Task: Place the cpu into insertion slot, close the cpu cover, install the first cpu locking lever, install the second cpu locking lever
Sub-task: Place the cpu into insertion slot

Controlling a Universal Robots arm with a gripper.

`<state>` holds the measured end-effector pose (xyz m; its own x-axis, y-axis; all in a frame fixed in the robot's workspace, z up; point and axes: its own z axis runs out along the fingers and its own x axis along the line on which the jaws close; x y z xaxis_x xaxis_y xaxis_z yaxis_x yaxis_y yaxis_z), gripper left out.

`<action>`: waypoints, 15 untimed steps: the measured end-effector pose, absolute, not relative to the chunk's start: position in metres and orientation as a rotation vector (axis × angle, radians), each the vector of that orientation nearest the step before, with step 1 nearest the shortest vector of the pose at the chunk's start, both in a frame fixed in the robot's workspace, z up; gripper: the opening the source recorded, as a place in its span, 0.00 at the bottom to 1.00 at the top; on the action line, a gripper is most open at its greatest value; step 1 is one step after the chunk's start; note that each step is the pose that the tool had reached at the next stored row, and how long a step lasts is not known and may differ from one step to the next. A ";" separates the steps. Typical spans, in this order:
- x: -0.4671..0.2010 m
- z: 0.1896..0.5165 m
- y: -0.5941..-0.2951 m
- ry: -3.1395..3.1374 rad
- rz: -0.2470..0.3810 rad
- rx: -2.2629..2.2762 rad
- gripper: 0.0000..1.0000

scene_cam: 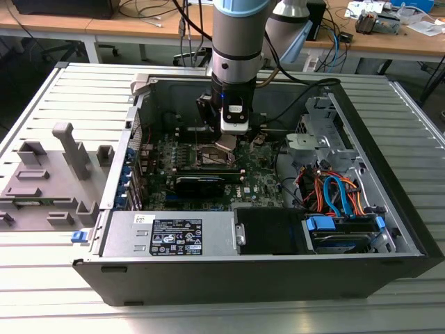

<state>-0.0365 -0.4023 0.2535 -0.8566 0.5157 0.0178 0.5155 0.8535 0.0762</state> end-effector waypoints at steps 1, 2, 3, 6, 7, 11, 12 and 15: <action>-0.037 0.254 -0.402 3.021 0.123 0.842 0.55; -0.037 0.253 -0.402 3.021 0.123 0.843 0.55; -0.037 0.253 -0.402 3.020 0.123 0.844 0.55; -0.037 0.253 -0.402 3.018 0.123 0.850 0.55; -0.037 0.253 -0.402 3.018 0.123 0.851 0.55; -0.037 0.253 -0.402 3.016 0.123 0.857 0.55; -0.037 0.253 -0.402 3.015 0.123 0.859 0.55; -0.037 0.253 -0.402 3.014 0.123 0.864 0.55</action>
<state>-0.0365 -0.4023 0.2535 -0.8485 0.5289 0.0178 0.5286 0.8454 0.0762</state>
